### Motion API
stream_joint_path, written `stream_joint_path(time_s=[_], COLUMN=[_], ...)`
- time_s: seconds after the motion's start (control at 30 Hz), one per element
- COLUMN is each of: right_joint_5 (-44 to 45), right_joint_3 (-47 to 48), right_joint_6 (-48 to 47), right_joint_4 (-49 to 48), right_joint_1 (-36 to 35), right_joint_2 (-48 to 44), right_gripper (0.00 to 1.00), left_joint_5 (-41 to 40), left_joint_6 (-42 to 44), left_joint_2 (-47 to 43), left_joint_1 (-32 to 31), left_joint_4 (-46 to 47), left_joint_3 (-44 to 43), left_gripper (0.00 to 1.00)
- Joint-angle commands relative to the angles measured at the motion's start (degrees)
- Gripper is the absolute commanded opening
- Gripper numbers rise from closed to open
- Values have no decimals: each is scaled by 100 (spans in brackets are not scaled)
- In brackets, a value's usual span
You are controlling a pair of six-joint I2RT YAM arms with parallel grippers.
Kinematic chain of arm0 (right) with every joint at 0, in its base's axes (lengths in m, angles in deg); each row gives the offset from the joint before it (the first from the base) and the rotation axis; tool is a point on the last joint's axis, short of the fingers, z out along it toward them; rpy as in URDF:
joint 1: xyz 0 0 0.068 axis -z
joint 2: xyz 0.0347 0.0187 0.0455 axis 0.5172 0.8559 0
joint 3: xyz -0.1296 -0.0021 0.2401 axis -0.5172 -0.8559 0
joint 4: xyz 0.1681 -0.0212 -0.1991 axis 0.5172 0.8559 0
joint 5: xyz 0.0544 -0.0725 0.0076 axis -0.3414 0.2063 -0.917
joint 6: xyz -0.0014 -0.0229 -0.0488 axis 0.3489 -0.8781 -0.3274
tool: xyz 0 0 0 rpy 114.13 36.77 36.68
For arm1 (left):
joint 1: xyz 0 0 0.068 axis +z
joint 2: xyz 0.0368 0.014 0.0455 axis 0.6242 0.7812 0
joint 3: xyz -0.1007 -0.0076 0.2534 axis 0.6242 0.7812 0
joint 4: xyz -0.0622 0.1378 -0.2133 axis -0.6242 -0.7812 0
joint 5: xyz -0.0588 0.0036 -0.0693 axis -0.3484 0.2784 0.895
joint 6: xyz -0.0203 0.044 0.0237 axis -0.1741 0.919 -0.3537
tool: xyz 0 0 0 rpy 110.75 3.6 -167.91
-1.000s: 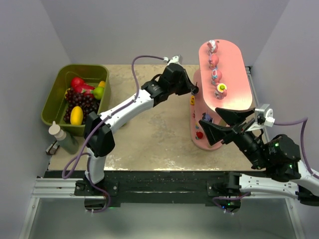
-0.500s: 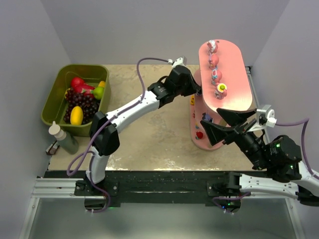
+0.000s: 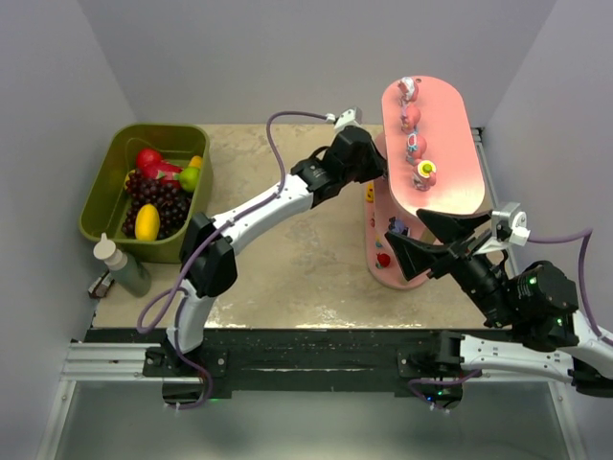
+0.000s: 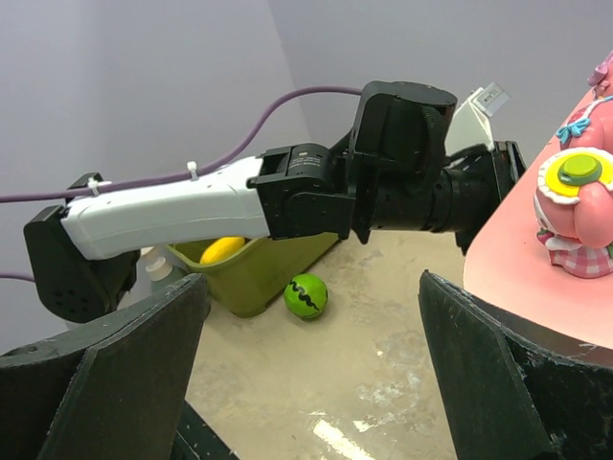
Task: Place and organize the plastic toys onto the shelf
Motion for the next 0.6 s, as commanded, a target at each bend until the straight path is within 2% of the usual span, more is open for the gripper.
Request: stream_joint_path(time_s=[0.0,0.3,0.57], right_joint_5=[122,131,140], right_joint_3=[-11,-20,-37], right_joint_6=[40,40,13], right_joint_4=[-86,-86,-104], right_joint_1=[-18,-18,-18], right_joint_2=[-68,-86,-77], right_gripper=[95,95,95], left_joint_5=[-250,-470,-418], left_joint_6=[83,390,566], left_joint_2=[207,559,691], left_joint_1=[-29,-38,6], left_joint_4=[18,-272,-377], left_joint_3=[-426,-1112,-1350], left_gripper=[6,17,22])
